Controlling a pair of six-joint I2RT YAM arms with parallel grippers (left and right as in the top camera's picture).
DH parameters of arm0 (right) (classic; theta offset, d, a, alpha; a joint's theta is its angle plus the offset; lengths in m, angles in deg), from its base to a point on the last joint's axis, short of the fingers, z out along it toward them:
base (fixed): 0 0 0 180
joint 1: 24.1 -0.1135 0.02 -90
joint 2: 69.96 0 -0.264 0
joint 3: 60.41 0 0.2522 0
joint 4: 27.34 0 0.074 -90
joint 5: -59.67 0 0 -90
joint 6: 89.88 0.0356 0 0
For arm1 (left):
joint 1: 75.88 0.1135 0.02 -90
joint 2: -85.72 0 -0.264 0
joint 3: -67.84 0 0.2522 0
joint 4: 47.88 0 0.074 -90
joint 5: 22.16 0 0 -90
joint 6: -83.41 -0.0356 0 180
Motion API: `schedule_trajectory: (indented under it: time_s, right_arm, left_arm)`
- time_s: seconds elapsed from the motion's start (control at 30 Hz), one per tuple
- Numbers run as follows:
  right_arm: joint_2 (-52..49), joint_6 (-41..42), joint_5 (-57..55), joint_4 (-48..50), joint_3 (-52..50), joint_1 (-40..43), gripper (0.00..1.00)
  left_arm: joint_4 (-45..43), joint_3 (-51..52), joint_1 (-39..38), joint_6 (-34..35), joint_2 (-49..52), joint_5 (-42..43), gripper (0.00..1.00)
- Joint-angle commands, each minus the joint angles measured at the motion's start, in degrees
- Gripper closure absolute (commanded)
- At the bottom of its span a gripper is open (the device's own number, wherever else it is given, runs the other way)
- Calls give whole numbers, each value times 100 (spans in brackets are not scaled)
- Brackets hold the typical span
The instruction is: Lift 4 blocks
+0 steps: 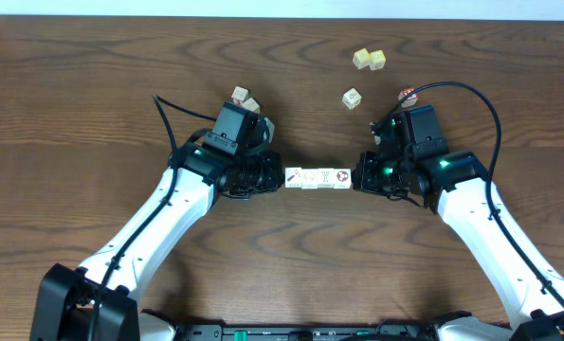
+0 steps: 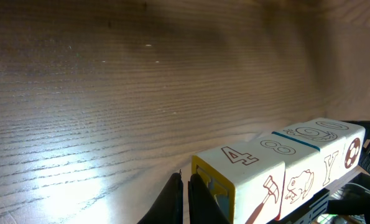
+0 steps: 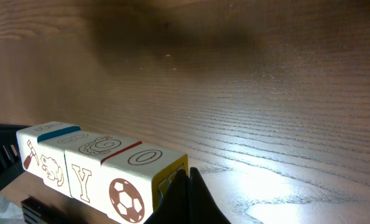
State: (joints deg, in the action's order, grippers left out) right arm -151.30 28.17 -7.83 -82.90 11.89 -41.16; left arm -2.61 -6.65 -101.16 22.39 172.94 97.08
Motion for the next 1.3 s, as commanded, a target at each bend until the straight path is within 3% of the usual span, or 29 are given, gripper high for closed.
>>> schedule_trajectory:
  time_s: [0.0, 1.27]
  right_arm:
    - [109, 63, 688, 46, 151, -219, 99]
    - [107, 168, 470, 164, 120, -404, 99]
  left_arm:
    - [-94, -111, -96, 96, -63, 483, 93]
    - [-114, -87, -284, 140, 72, 415, 93]
